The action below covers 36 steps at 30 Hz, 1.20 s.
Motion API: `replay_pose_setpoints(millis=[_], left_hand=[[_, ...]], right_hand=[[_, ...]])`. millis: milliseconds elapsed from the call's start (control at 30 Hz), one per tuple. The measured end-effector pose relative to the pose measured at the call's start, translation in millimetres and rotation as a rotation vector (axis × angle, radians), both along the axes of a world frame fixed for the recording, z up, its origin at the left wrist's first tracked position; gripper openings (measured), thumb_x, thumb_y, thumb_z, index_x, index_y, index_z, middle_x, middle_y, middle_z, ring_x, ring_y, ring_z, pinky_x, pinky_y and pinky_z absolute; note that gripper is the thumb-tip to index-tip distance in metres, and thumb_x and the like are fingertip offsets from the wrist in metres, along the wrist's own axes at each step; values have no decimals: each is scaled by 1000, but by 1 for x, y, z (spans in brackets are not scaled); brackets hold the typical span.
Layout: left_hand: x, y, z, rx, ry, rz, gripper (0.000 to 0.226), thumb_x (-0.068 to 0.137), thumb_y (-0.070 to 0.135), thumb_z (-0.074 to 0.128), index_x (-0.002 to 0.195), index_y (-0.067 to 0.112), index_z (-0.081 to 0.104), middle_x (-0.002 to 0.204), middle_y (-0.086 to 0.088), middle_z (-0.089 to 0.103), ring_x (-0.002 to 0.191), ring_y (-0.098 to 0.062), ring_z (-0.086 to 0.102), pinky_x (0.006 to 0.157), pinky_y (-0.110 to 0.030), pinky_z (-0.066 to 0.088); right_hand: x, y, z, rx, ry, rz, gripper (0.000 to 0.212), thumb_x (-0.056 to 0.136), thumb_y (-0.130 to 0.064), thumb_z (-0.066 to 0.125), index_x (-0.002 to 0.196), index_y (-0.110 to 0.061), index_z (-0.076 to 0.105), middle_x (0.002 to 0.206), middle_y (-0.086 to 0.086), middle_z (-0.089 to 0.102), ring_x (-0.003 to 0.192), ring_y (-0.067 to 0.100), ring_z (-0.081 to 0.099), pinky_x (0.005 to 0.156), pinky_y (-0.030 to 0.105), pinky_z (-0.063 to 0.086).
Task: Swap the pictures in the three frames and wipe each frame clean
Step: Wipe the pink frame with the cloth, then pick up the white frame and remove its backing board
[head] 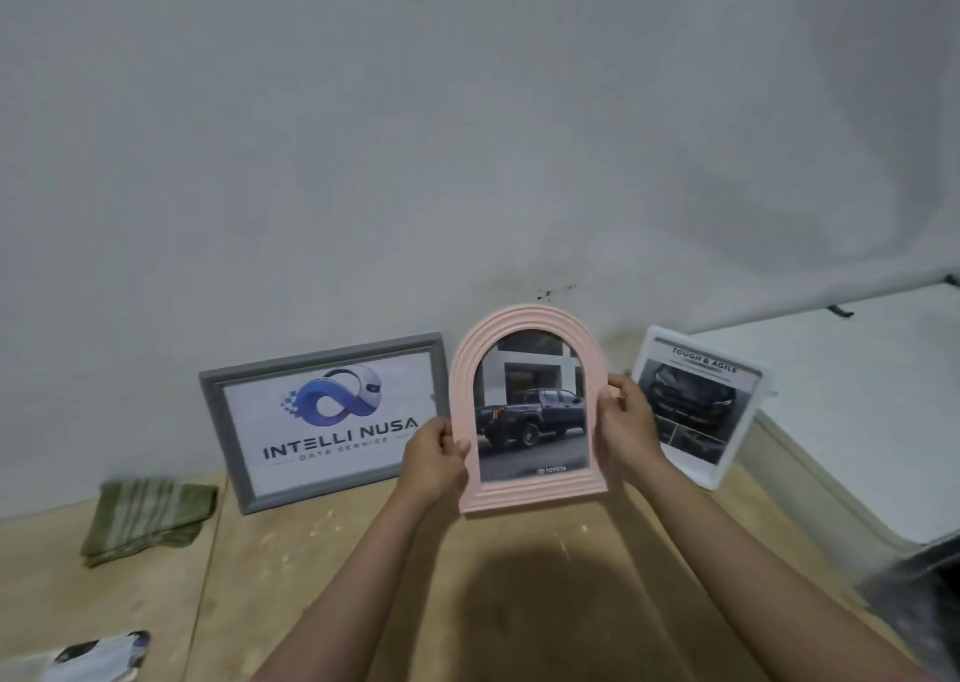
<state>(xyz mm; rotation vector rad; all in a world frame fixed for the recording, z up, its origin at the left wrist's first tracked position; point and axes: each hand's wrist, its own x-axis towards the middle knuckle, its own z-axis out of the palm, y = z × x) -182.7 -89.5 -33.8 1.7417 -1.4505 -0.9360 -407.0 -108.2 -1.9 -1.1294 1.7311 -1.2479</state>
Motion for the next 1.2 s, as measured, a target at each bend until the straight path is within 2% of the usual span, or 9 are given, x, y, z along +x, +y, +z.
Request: replay_pose_setpoints(millis=[67, 133, 233, 300, 467, 600, 700, 900, 1200], left_hand=[[-26, -17, -6, 4, 8, 53, 4, 91, 10, 59, 93, 8, 56, 84, -7, 58, 78, -21, 53, 70, -29, 42], [-46, -32, -12, 5, 25, 108, 4, 91, 8, 58, 94, 9, 55, 82, -5, 58, 79, -21, 54, 67, -26, 40], [-69, -48, -22, -2, 36, 194, 10, 92, 6, 56, 102, 5, 57, 88, -6, 58, 83, -22, 54, 71, -25, 39], [-77, -54, -27, 15, 48, 240, 18, 93, 6, 54, 111, 3, 56, 97, -7, 59, 90, -21, 53, 78, -28, 41], [-92, -73, -45, 42, 29, 345, 27, 93, 6, 53, 120, 1, 57, 116, -16, 64, 107, -34, 58, 85, -32, 43], [-96, -88, -50, 55, -21, 385, 27, 93, 8, 52, 119, 3, 59, 116, -17, 65, 106, -34, 59, 89, -39, 47], [-99, -97, -47, 60, -63, 400, 30, 94, 9, 52, 122, 4, 58, 118, -16, 64, 109, -35, 59, 90, -40, 47], [-94, -106, -49, 75, -60, 417, 25, 92, 5, 53, 115, 2, 58, 110, -17, 64, 104, -35, 59, 87, -41, 49], [-94, -105, -55, 112, -119, 406, 26, 94, 16, 53, 117, 5, 54, 109, -15, 64, 100, -33, 60, 86, -41, 52]], right_hand=[[-22, -15, -8, 16, 41, 26, 31, 97, -6, 41, 124, -19, 49, 108, 6, 56, 84, 18, 53, 61, 26, 44], [-38, -31, -18, 24, 64, 74, 43, 94, 0, 42, 131, -22, 45, 117, 5, 55, 94, 19, 54, 73, 32, 50], [-54, -51, -26, 11, 107, 164, 51, 94, 4, 41, 137, -23, 38, 114, -1, 50, 100, 16, 49, 84, 29, 48], [-57, -61, -30, -2, 112, 210, 53, 94, 3, 41, 139, -24, 36, 114, -2, 49, 103, 18, 51, 86, 29, 49], [-65, -90, -48, 2, 147, 313, 57, 94, 0, 45, 139, -31, 32, 123, 1, 53, 108, 22, 56, 88, 42, 55], [-66, -109, -64, -25, 138, 332, 57, 92, 2, 47, 137, -32, 34, 119, -5, 54, 111, 17, 55, 94, 39, 52], [-65, -123, -72, -19, 135, 325, 57, 92, 1, 48, 137, -31, 34, 120, -6, 54, 113, 16, 53, 97, 37, 49], [-61, -137, -92, -22, 144, 349, 56, 90, 1, 51, 134, -29, 35, 122, 0, 54, 111, 18, 56, 89, 23, 46], [-57, -137, -108, -29, 197, 336, 58, 92, -7, 52, 141, -30, 30, 131, -1, 50, 122, 21, 50, 100, 39, 47]])
